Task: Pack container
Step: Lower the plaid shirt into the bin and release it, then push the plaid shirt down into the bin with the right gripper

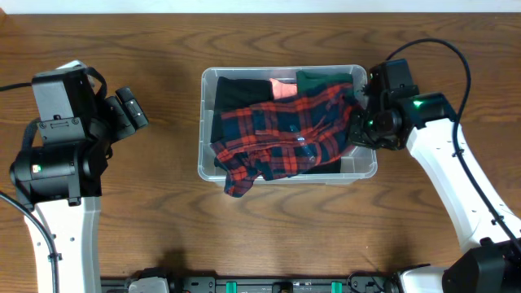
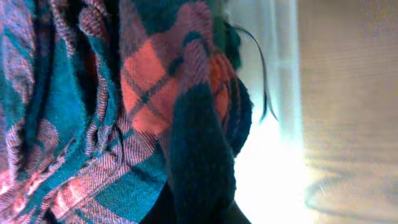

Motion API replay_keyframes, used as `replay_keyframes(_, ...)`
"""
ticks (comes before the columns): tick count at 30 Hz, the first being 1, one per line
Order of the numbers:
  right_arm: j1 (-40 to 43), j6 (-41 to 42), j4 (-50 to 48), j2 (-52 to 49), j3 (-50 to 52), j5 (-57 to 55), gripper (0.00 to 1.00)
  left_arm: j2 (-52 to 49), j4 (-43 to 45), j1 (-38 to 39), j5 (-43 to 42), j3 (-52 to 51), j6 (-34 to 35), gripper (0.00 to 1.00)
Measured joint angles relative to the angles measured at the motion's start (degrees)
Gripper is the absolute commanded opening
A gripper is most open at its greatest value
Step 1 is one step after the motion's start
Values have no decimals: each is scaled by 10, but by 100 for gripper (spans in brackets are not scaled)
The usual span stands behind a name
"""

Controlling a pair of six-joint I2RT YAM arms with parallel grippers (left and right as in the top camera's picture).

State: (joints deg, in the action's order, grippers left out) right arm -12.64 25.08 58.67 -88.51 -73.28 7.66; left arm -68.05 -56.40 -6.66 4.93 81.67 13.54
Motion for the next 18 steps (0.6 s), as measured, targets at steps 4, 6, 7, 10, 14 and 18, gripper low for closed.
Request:
replay_keyframes(4, 0, 2, 38, 0, 4, -4, 33, 0, 0, 0, 0, 0, 0, 98)
replay_keyframes(6, -2, -1, 50, 0, 7, -11, 58, 0, 0, 0, 0, 0, 0, 98)
replay_keyframes(7, -2, 0, 53, 0, 8, -11, 60, 0, 0, 0, 0, 0, 0, 98)
replay_keyframes(10, -6, 10, 49, 4, 9, -2, 65, 0, 0, 0, 0, 0, 0, 98)
replay_keyframes(14, -8, 31, 27, 37, 12, -3, 62, 0, 0, 0, 0, 0, 0, 98)
replay_keyframes(18, -8, 26, -31, 120, 13, 4, 37, 0, 0, 0, 0, 0, 0, 98)
